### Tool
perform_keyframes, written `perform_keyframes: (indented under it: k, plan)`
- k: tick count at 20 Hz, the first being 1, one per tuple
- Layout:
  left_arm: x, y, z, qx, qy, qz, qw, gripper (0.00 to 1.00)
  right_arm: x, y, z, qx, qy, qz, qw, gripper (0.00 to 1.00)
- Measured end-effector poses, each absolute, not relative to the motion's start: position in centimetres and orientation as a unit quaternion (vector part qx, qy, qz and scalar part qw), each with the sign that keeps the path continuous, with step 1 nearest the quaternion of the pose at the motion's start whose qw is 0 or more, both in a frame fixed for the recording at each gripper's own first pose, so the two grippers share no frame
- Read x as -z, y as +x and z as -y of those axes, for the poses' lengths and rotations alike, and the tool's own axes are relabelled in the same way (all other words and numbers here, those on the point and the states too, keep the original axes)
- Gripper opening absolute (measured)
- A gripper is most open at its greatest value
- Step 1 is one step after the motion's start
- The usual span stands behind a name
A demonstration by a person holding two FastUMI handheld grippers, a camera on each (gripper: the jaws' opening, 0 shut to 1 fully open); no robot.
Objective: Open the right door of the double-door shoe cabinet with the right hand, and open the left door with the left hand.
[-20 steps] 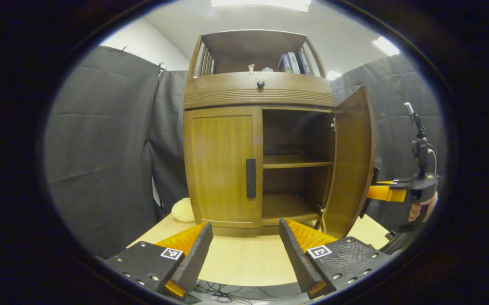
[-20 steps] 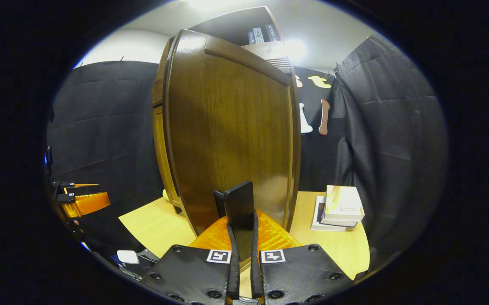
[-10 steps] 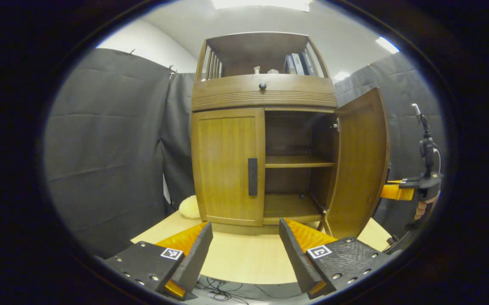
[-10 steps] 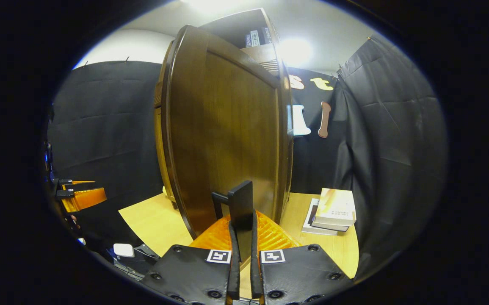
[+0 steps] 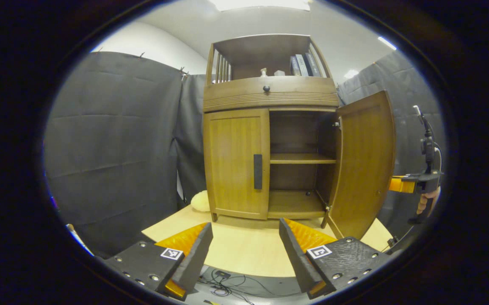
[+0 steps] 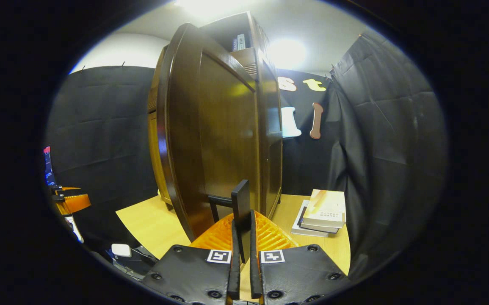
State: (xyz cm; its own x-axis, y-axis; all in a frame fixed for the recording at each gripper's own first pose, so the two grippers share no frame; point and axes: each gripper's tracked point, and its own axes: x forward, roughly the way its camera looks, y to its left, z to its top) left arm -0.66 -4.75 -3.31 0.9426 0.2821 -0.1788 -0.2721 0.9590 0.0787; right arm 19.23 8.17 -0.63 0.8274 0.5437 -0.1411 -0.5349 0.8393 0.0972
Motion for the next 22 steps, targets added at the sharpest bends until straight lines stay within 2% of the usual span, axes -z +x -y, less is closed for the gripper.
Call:
perform_keyframes:
  k: [3, 4, 12, 13, 15, 20, 21, 22]
  plan:
    - [3.3, -1.1, 5.3, -0.139, 0.030, -0.096, 0.985, 0.92, 0.6, 19.3, -8.1, -0.274, 0.031, -0.081, 0.958, 0.08]
    - [3.2, -1.1, 5.3, -0.137, 0.031, -0.096, 0.985, 0.92, 0.6, 19.4, -8.1, -0.269, 0.029, -0.080, 0.959, 0.11]
    - [2.5, 0.9, 4.2, -0.125, 0.021, -0.089, 0.988, 0.92, 1.3, 19.0, -7.6, -0.232, 0.051, -0.103, 0.966, 0.08]
    - [2.4, 1.4, 4.0, -0.120, 0.020, -0.088, 0.989, 0.92, 1.4, 18.7, -7.4, -0.227, 0.058, -0.106, 0.966, 0.11]
    - [2.3, 2.4, 3.6, -0.108, 0.017, -0.088, 0.990, 0.92, 1.9, 17.9, -7.3, -0.215, 0.067, -0.117, 0.967, 0.08]
    - [2.0, 4.9, 1.1, -0.071, 0.007, -0.087, 0.994, 0.92, 2.7, 16.1, -6.4, -0.176, 0.061, -0.147, 0.971, 0.11]
    - [1.8, 5.5, 0.5, -0.061, 0.002, -0.085, 0.995, 0.92, 2.4, 15.9, -5.9, -0.165, 0.058, -0.144, 0.974, 0.05]
    - [1.8, 6.0, -0.1, -0.048, -0.002, -0.084, 0.995, 0.92, 2.2, 15.7, -5.5, -0.152, 0.057, -0.141, 0.977, 0.06]
